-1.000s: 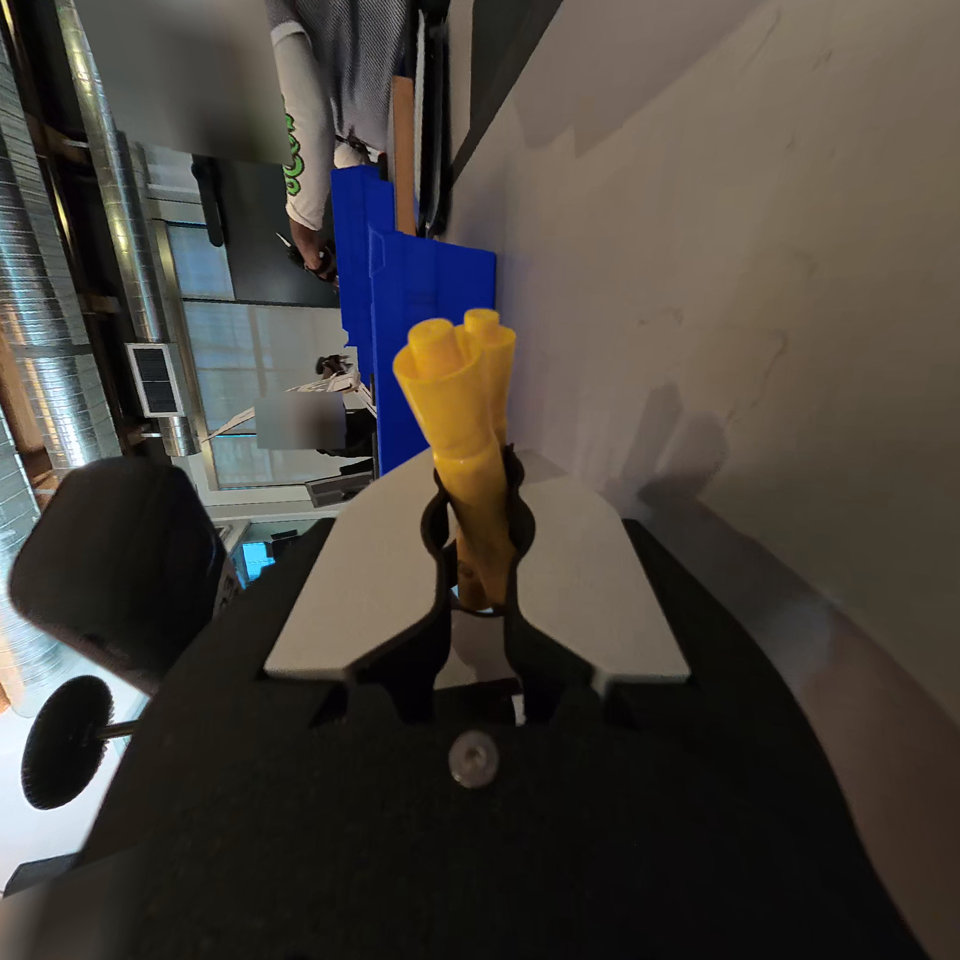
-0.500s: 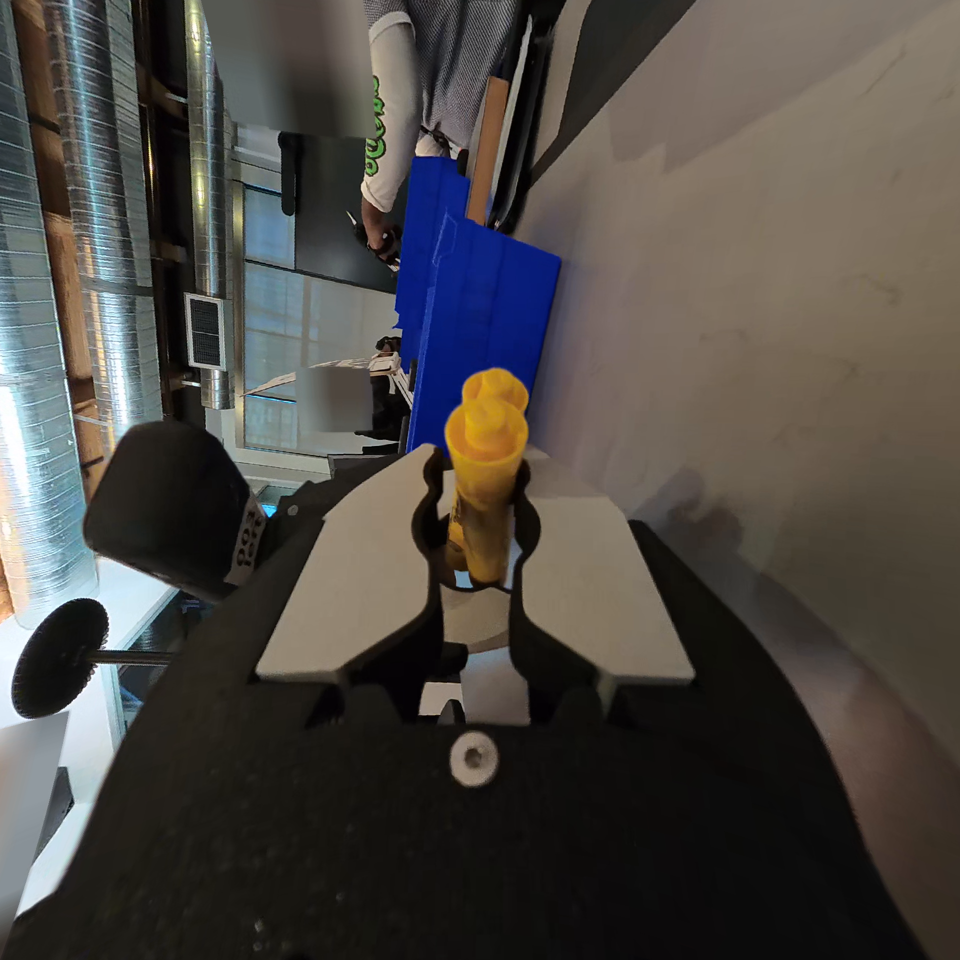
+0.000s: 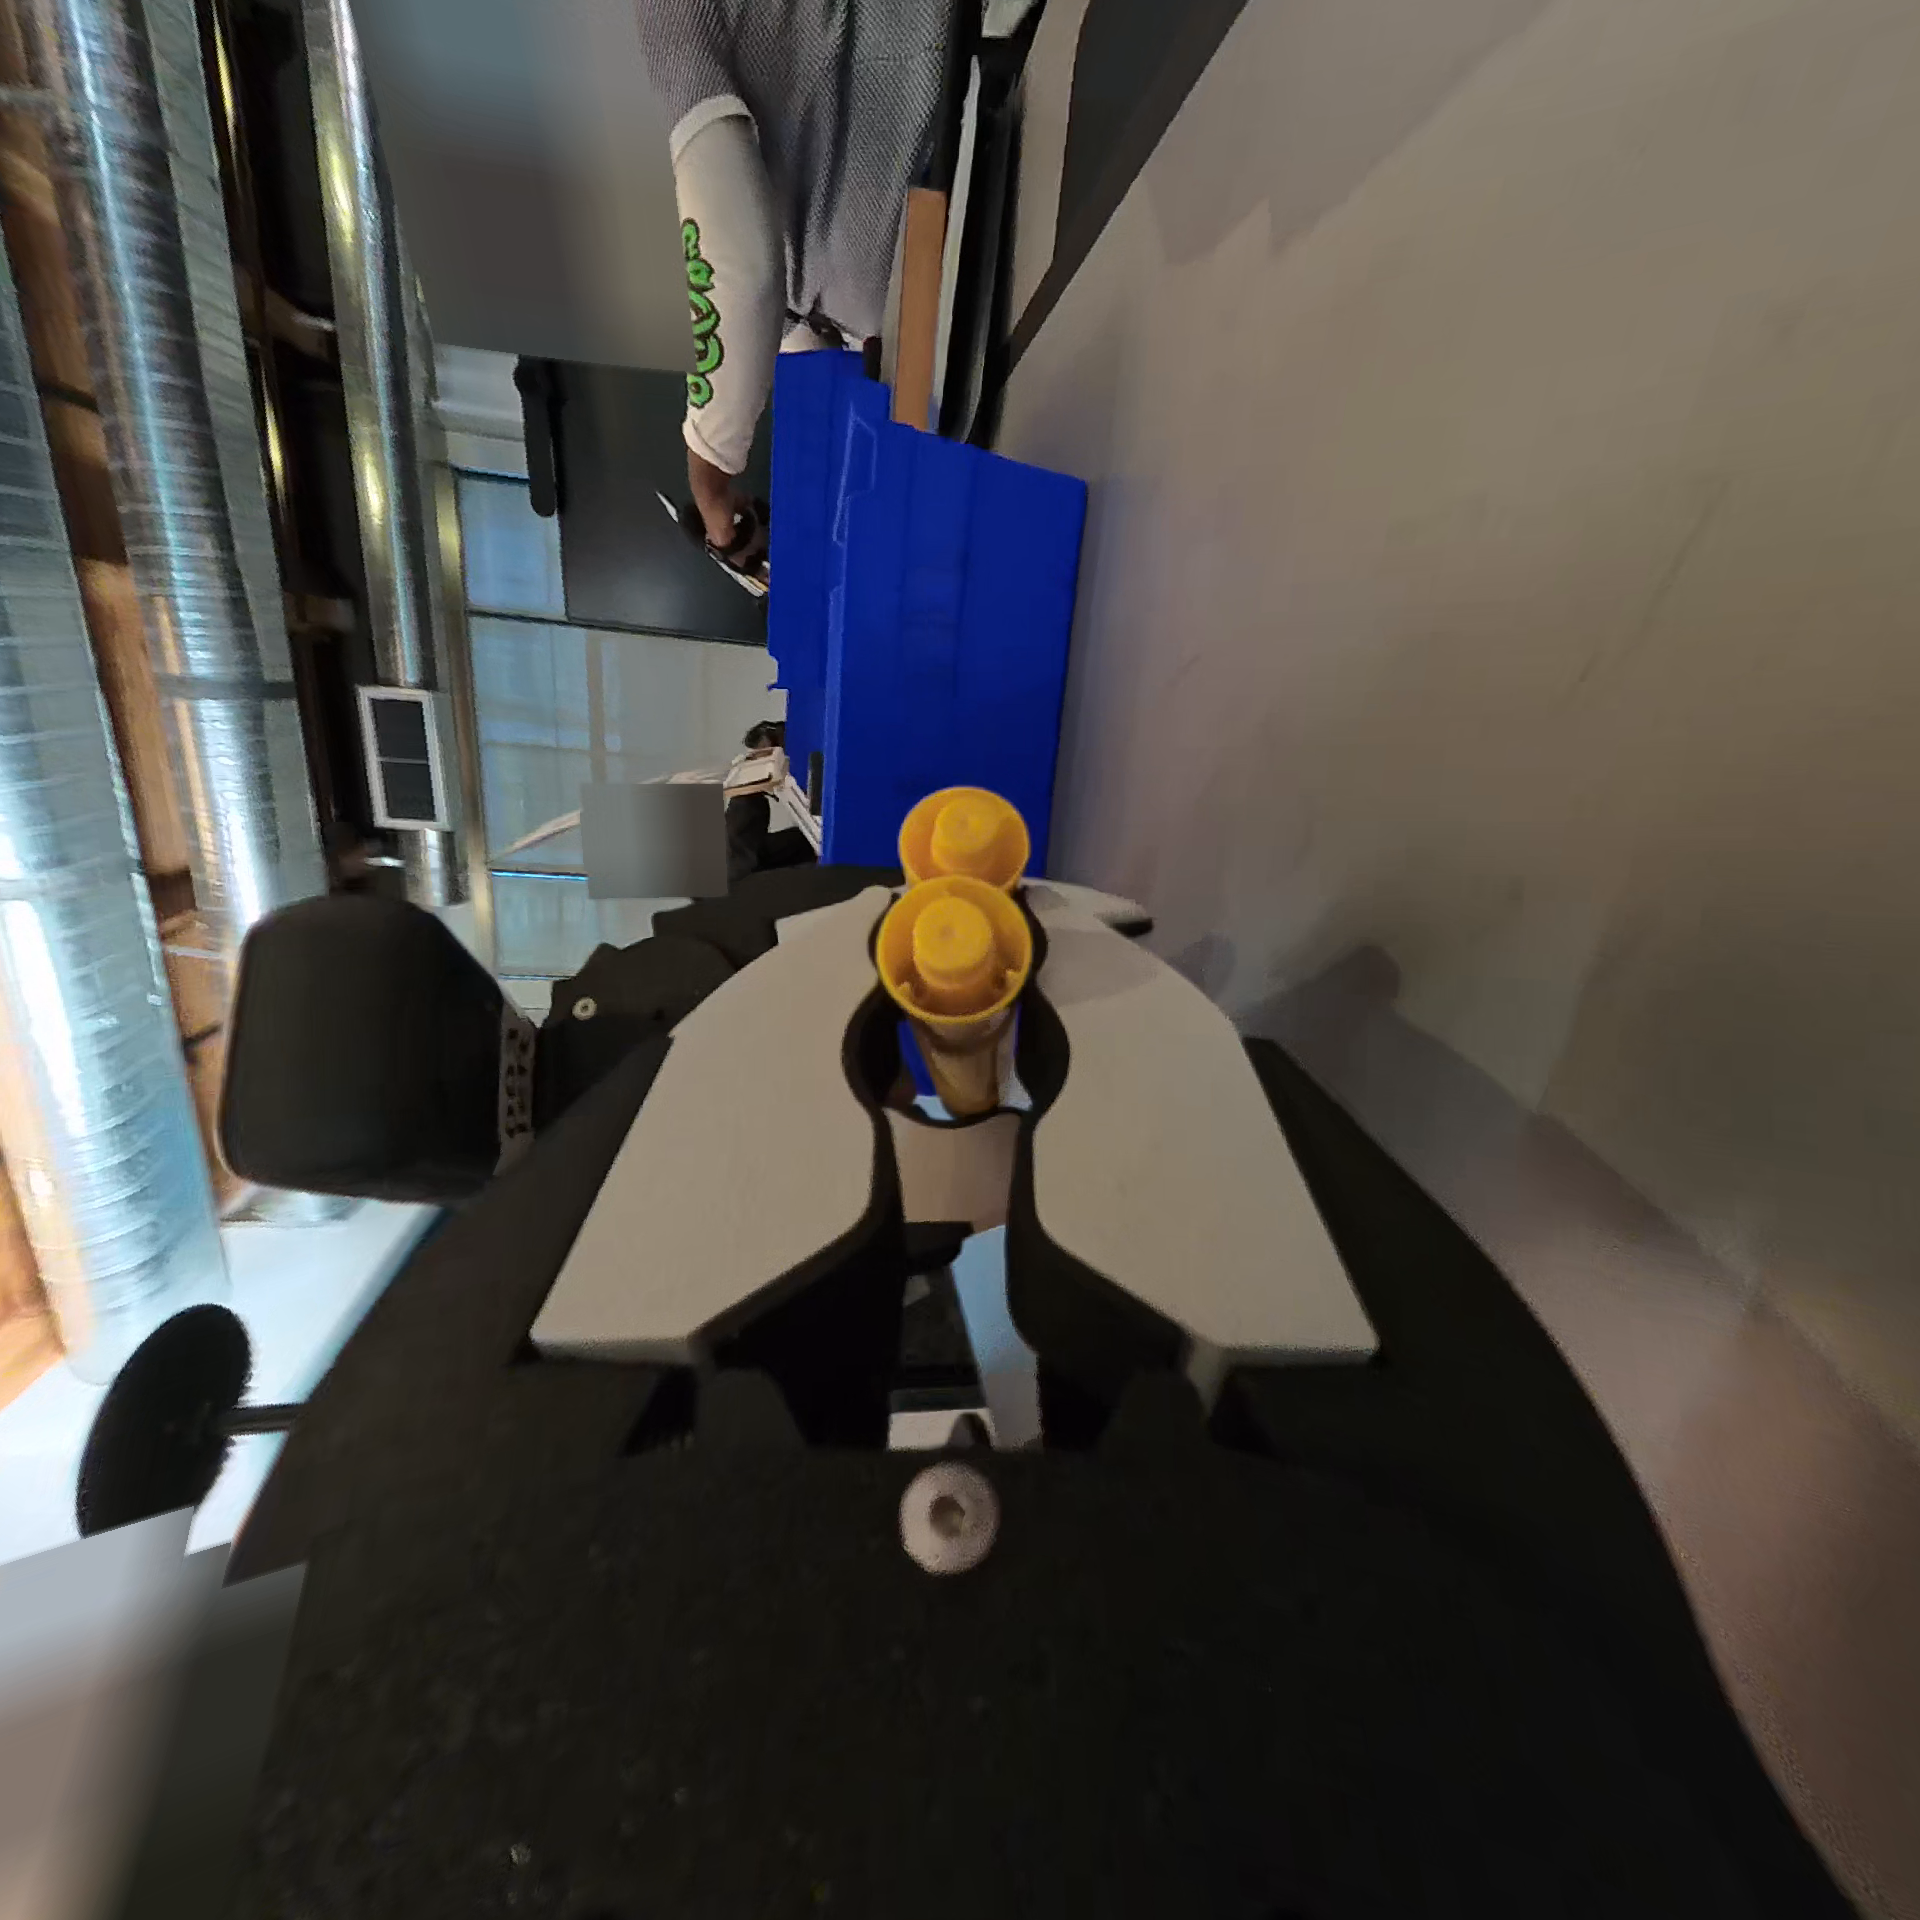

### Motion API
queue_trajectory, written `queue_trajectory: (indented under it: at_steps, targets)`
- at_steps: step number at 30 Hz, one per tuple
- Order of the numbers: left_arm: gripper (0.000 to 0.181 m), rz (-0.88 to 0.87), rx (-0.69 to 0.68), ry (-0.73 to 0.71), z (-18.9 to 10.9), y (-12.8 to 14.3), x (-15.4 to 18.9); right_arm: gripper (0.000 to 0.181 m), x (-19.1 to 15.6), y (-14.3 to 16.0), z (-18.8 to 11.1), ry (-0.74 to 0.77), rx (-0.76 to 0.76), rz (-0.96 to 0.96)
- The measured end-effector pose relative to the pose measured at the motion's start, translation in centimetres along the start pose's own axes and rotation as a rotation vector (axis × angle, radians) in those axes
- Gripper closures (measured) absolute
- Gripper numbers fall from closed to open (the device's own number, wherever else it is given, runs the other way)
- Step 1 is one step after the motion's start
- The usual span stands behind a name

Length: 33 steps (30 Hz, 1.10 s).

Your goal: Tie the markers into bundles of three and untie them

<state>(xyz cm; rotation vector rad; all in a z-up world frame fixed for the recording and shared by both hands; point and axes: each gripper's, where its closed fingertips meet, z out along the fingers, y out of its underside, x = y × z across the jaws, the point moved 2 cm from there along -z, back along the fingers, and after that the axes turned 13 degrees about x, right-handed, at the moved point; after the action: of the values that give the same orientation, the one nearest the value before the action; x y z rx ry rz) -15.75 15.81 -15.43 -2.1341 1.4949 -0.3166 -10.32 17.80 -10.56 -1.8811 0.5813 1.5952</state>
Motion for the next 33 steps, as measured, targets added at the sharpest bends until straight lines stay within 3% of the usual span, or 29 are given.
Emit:
queue_trajectory:
  at_steps: [5, 9, 15, 23, 28, 33]
  targets:
    - [0.135, 0.059, -0.011, -0.072, -0.5, -0.4, -0.2, 0.164, -0.4, 1.1, 0.0, -0.002, 0.016, 0.082]
    - [0.136, 0.074, -0.046, -0.096, -0.6, -0.3, -0.2, 0.164, -0.7, 1.3, -0.1, 0.002, 0.036, 0.043]
    - [0.137, 0.035, -0.123, -0.05, -0.1, 0.3, 0.1, 0.164, -0.9, 1.6, -0.3, 0.037, 0.113, -0.132]
    - [0.133, -0.017, -0.118, 0.019, 0.5, 0.2, 0.6, 0.164, -0.3, 1.8, -0.6, 0.024, 0.198, -0.163]
    - [0.134, 0.014, -0.136, 0.011, 0.5, 0.5, 0.5, 0.164, 0.0, 2.0, -0.6, 0.01, 0.197, -0.123]
    - [0.139, 0.081, -0.072, 0.082, 0.0, 0.1, 1.4, 0.164, -0.9, 2.5, -1.2, -0.036, 0.149, -0.22]
